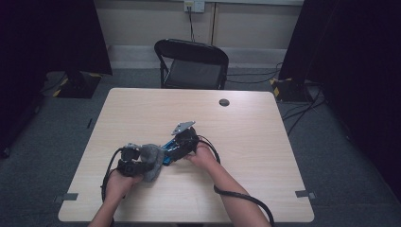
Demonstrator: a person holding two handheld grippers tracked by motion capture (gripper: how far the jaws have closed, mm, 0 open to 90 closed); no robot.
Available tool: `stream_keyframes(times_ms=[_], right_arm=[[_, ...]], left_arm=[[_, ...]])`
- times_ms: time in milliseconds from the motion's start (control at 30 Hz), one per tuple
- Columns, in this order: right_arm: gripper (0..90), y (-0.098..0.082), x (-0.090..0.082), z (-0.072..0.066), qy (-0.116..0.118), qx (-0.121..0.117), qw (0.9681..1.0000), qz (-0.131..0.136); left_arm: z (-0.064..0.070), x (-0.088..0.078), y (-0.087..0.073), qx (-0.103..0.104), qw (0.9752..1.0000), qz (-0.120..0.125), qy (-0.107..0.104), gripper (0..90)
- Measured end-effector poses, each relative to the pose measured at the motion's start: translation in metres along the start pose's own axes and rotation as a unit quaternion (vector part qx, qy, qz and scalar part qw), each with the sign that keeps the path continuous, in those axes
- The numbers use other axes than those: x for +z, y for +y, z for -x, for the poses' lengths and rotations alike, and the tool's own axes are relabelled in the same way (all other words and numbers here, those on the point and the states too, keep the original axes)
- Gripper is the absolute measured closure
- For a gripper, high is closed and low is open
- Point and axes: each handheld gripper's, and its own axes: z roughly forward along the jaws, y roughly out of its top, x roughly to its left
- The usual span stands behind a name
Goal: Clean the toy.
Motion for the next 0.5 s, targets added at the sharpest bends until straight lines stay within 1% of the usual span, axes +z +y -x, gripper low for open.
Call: stream_keyframes(times_ms=[67, 100, 133, 167, 367, 500], right_arm=[[1.3, 0.0, 0.0, 0.0, 0.001, 0.0, 1.0, 0.0], [1.2, 0.0, 0.0, 0.0, 0.0, 0.0, 1.0, 0.0], [1.2, 0.0, 0.0, 0.0, 0.0, -0.003, 1.0, -0.001], [1.2, 0.0, 0.0, 0.0, 0.001, -0.003, 1.0, -0.001], [1.2, 0.001, 0.0, 0.0, 0.0, -0.002, 1.0, -0.002], [1.3, 0.0, 0.0, 0.0, 0.0, -0.002, 1.0, 0.0]], left_arm=[[0.006, 0.0, -0.002, 0.007, 1.0, -0.004, -0.004, 79.1], [0.008, 0.0, -0.002, 0.01, 0.9999, -0.004, -0.003, 79.1], [0.01, 0.0, -0.003, 0.01, 0.9999, -0.005, -0.006, 79.1], [0.012, 0.0, -0.003, 0.01, 0.9998, -0.009, -0.013, 79.1], [0.024, 0.002, -0.006, 0.019, 0.9992, -0.012, -0.031, 79.1], [0.031, 0.004, -0.006, 0.033, 0.9988, -0.012, -0.033, 79.1]])
